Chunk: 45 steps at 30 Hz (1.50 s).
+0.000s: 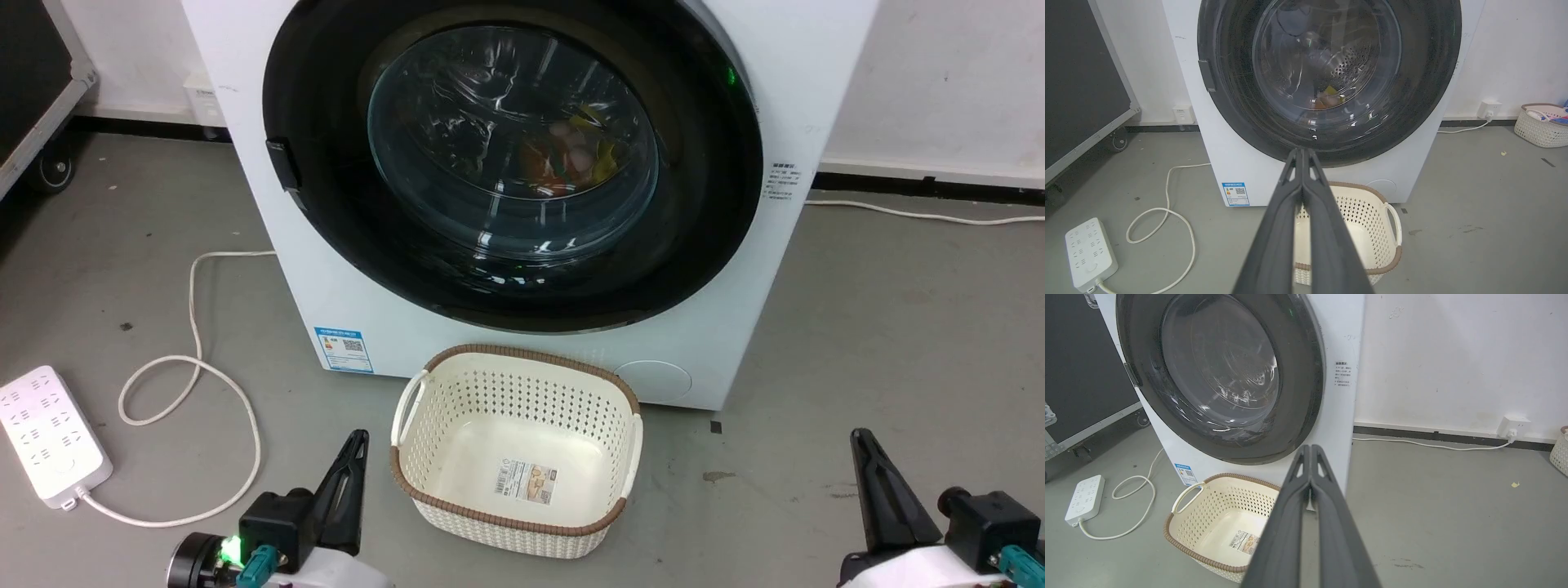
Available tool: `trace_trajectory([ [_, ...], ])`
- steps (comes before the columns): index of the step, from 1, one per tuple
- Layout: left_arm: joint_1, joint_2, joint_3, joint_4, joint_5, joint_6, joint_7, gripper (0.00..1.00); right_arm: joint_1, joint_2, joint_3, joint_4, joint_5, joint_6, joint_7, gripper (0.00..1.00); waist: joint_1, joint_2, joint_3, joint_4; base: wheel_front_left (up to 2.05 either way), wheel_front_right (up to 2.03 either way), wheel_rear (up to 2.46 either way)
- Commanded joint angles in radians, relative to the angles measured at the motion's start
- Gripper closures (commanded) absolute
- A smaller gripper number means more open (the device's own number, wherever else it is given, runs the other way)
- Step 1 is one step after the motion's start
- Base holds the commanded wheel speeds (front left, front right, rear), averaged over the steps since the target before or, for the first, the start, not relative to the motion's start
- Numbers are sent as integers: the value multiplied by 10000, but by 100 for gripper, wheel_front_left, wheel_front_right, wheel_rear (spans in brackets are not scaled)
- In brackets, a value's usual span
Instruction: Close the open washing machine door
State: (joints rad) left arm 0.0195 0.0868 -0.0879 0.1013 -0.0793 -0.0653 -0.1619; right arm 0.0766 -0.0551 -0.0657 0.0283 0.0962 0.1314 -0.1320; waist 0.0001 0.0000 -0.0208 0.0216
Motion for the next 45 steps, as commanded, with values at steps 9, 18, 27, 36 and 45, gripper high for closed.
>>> trace_trajectory([
  [9,-86,-51,115,-158,165,100,197,100,-222,22,86,-94,-174,-3,186,100,-1,0,23,-23,0,0,0],
  [18,-100,-92,213,-269,246,172,381,100,-292,25,160,-118,-275,-4,332,100,-1,0,47,-48,0,0,0],
  [27,-114,-132,312,-379,327,243,564,100,-362,29,233,-143,-377,-4,479,100,-1,0,71,-73,0,0,0],
  [36,-128,-173,411,-490,408,315,749,100,-433,32,307,-167,-479,-5,626,100,-1,0,95,-98,0,0,0],
  [45,-142,-214,510,-600,489,386,932,100,-503,36,381,-191,-581,-5,772,100,-1,0,119,-123,0,0,0],
])
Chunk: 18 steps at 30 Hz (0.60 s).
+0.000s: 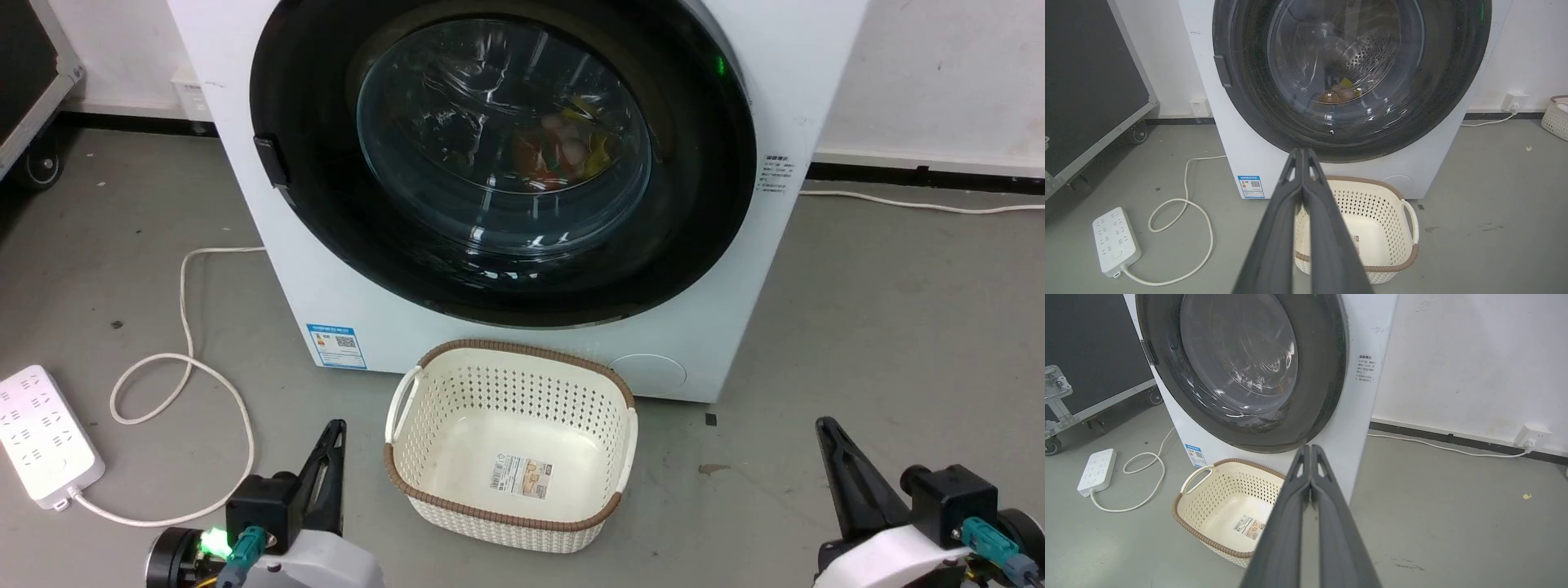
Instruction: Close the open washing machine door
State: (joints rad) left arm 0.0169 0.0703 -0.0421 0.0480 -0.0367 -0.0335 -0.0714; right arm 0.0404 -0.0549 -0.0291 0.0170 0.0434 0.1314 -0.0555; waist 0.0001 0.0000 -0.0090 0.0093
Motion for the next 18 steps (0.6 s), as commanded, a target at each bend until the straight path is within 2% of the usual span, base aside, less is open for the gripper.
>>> trace_trajectory([
  [1,-118,-53,62,-79,73,76,48,100,-149,34,23,-81,-65,-6,23,100,-1,0,3,-3,0,0,0],
  [18,-145,-130,249,-288,226,211,395,100,-282,41,162,-127,-257,-7,300,100,-1,0,48,-50,0,0,0],
])
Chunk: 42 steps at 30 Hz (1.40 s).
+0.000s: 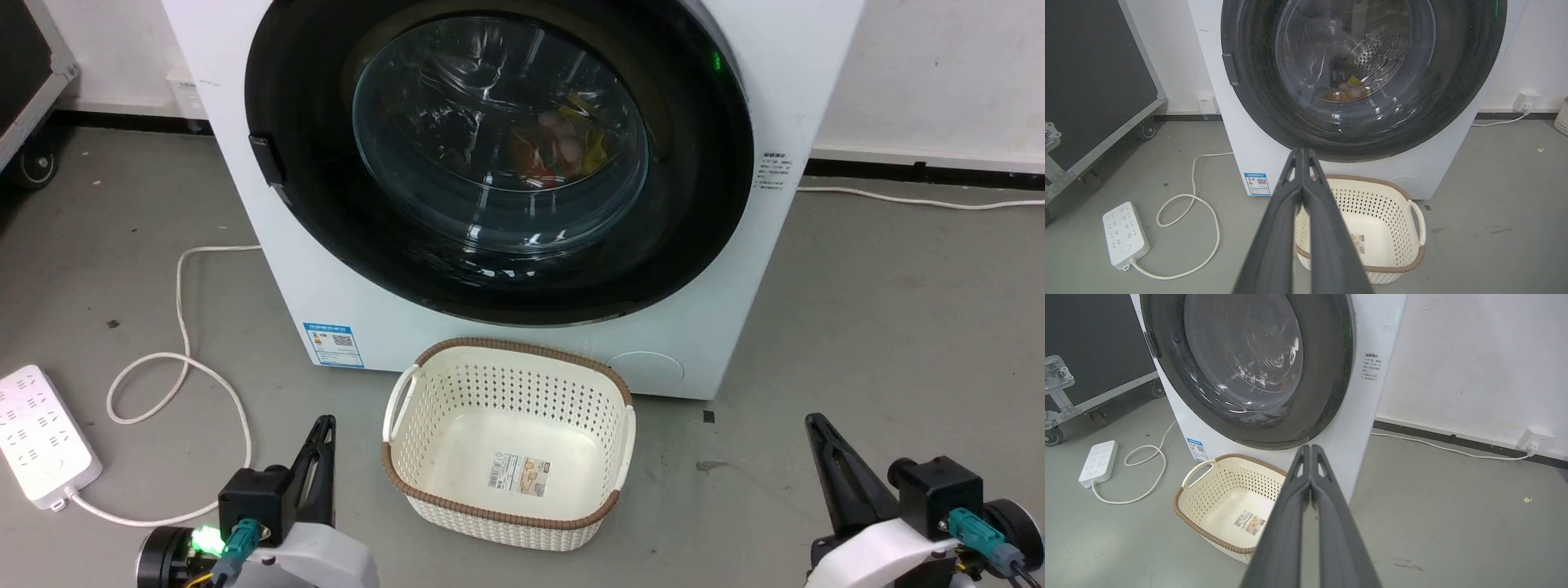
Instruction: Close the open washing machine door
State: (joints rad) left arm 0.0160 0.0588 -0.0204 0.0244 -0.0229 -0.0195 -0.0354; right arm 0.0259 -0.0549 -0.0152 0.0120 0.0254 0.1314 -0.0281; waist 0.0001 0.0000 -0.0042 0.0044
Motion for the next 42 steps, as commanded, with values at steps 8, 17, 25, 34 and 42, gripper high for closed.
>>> trace_trajectory([
  [8,-148,-51,121,-151,160,134,198,100,-200,44,90,-99,-168,-7,157,100,-1,0,22,-23,0,0,0],
  [17,-160,-85,204,-244,229,195,354,100,-259,47,152,-120,-254,-7,281,100,-1,0,42,-44,0,0,0],
  [25,-160,-85,204,-244,229,195,354,100,-259,47,152,-120,-254,-7,281,100,-1,0,42,-44,0,0,0],
  [34,-160,-86,204,-244,229,195,354,100,-259,47,152,-120,-254,-7,281,100,-1,0,42,-44,0,0,0],
  [42,-160,-86,204,-244,229,195,354,100,-259,47,152,-120,-254,-7,281,100,-1,0,42,-44,0,0,0],
])
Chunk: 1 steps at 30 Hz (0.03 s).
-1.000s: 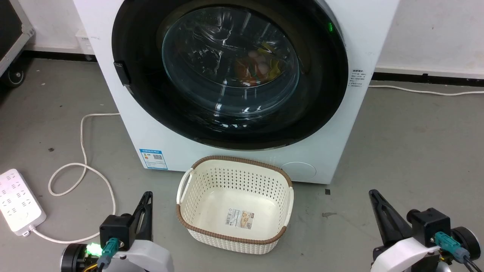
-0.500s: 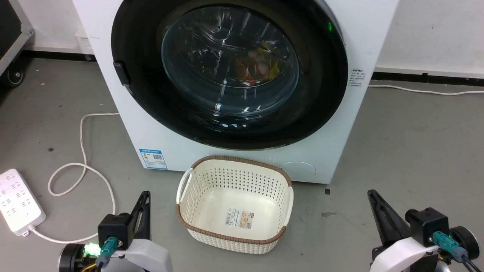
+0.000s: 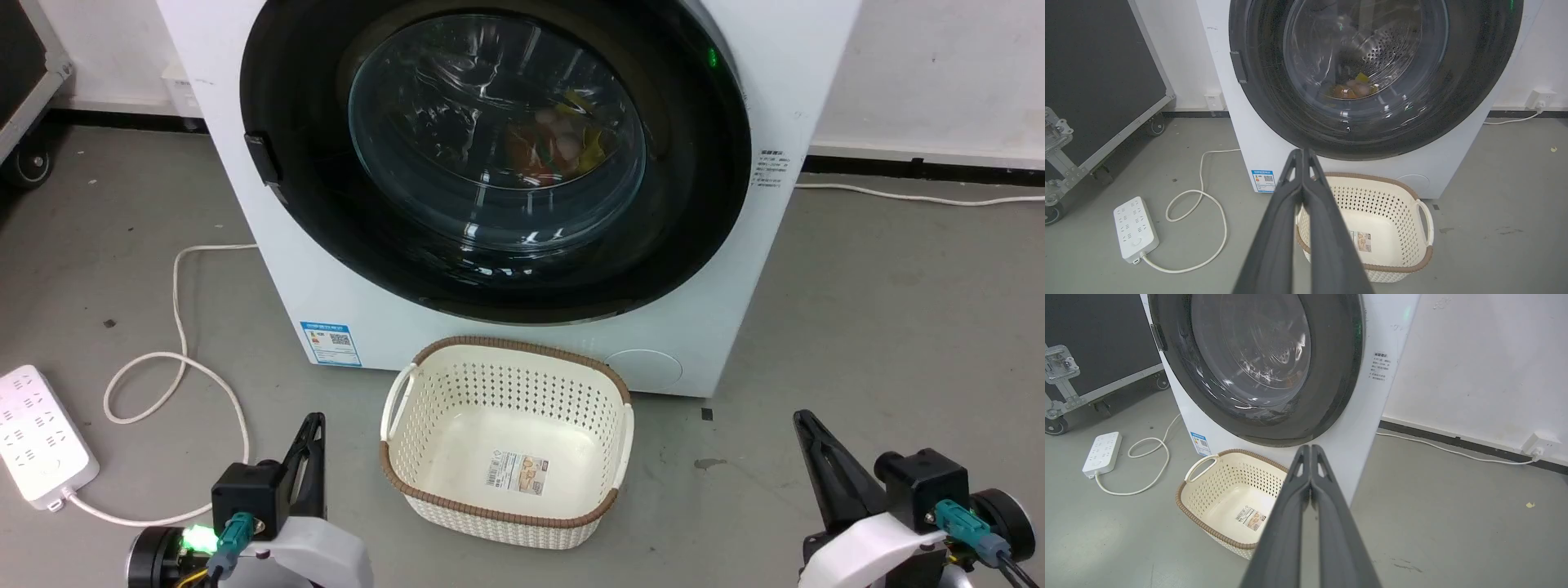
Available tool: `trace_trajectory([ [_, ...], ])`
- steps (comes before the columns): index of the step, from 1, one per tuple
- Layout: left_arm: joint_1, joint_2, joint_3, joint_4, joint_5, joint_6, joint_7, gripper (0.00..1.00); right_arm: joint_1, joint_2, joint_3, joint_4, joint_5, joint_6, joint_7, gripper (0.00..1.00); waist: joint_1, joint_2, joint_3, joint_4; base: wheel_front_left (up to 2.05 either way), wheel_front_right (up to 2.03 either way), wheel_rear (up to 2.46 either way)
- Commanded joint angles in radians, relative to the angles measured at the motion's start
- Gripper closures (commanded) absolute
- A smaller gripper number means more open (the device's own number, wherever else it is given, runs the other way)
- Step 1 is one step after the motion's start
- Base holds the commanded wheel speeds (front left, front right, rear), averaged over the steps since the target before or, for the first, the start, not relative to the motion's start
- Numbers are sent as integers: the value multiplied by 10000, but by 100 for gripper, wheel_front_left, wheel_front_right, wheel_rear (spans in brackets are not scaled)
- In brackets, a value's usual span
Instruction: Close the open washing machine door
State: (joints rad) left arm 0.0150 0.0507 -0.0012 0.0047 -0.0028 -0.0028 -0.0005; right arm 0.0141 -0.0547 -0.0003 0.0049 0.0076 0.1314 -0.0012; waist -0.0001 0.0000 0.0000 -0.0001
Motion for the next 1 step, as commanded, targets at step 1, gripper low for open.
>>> trace_trajectory([
  [1,-150,-5,12,-47,28,28,5,100,-141,45,3,-49,-76,-7,12,100,1,0,0,1,0,0,0],
])
